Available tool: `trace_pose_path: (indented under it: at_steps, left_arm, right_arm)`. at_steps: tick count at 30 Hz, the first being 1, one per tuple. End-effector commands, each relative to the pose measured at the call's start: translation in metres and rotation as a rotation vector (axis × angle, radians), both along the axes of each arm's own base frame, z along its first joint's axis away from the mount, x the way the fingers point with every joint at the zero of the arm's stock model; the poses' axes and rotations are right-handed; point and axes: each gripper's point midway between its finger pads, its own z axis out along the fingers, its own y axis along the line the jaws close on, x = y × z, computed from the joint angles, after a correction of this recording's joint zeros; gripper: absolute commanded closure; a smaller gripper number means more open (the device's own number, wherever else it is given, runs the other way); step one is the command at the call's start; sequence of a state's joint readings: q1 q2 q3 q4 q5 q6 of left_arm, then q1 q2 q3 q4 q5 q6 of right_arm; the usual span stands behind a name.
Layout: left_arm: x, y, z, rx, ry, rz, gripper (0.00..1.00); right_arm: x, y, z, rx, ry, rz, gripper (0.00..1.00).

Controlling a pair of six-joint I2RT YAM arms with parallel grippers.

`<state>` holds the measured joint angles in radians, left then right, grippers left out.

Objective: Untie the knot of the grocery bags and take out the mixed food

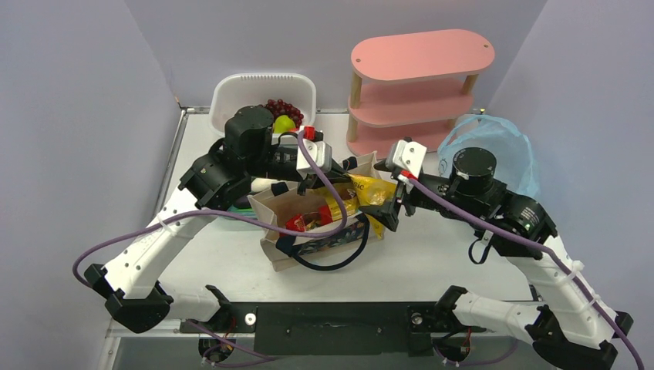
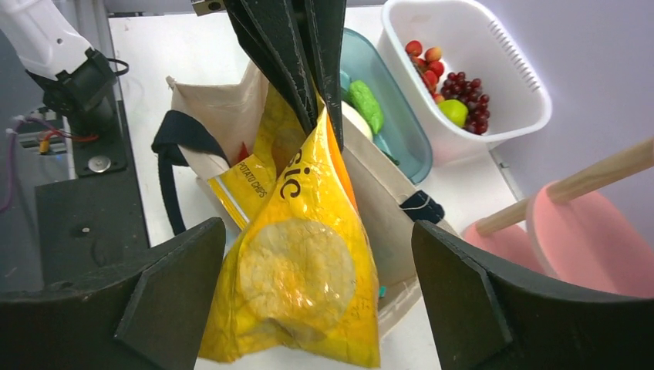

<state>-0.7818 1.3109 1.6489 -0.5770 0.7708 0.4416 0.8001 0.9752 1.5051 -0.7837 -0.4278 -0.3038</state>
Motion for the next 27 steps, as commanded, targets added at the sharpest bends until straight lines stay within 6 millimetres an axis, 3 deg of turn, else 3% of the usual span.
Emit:
trace_pose_path:
  at_steps: [1, 4, 6, 8, 9, 10, 12, 13, 16, 19, 20, 24, 27]
  left_arm:
    - [-0.005, 0.004, 0.043, -0.122, -0.093, -0.007, 1.0]
    - [-0.012, 0.01, 0.057, -0.173, -0.106, -0.017, 1.0]
    - [-0.016, 0.014, 0.063, -0.195, -0.111, -0.029, 1.0]
    - [-0.021, 0.015, 0.064, -0.195, -0.109, -0.045, 1.0]
    - [-0.023, 0.016, 0.063, -0.189, -0.103, -0.053, 1.0]
    - [-0.023, 0.016, 0.062, -0.185, -0.101, -0.055, 1.0]
    - [-0.023, 0.015, 0.059, -0.18, -0.094, -0.055, 1.0]
    - [-0.021, 0.015, 0.059, -0.179, -0.09, -0.049, 1.0]
    - [-0.011, 0.016, 0.055, -0.168, -0.041, -0.006, 0.96]
    - [0.008, 0.022, 0.051, -0.166, 0.035, 0.081, 0.66]
    - [0.021, 0.028, 0.054, -0.183, 0.037, 0.132, 0.63]
    - [0.057, 0.048, 0.058, -0.229, 0.081, 0.285, 0.58]
    - [0.075, 0.06, 0.06, -0.252, 0.085, 0.368, 0.57]
  right_arm:
    - [-0.001, 0.015, 0.001, 0.047, 0.07, 0.025, 0.13]
    - [0.012, 0.004, -0.009, 0.032, 0.077, -0.022, 0.15]
    - [0.02, -0.004, -0.015, 0.044, 0.112, -0.039, 0.22]
    - [0.026, -0.008, -0.011, 0.067, 0.127, -0.05, 0.37]
    - [0.027, -0.008, -0.006, 0.083, 0.118, -0.043, 0.5]
    - [0.026, -0.007, 0.001, 0.1, 0.113, -0.038, 0.56]
    - [0.023, -0.004, 0.014, 0.134, 0.093, -0.012, 0.79]
    - [0.022, -0.003, 0.021, 0.157, 0.077, -0.007, 0.96]
    - [0.022, -0.007, 0.034, 0.183, 0.033, -0.024, 1.0]
    - [0.026, -0.022, 0.04, 0.176, -0.03, -0.093, 1.0]
    - [0.028, -0.026, 0.039, 0.168, -0.038, -0.115, 1.0]
    - [0.05, -0.062, 0.042, 0.142, -0.122, -0.316, 1.0]
    - [0.076, -0.106, 0.042, 0.077, -0.229, -0.569, 1.0]
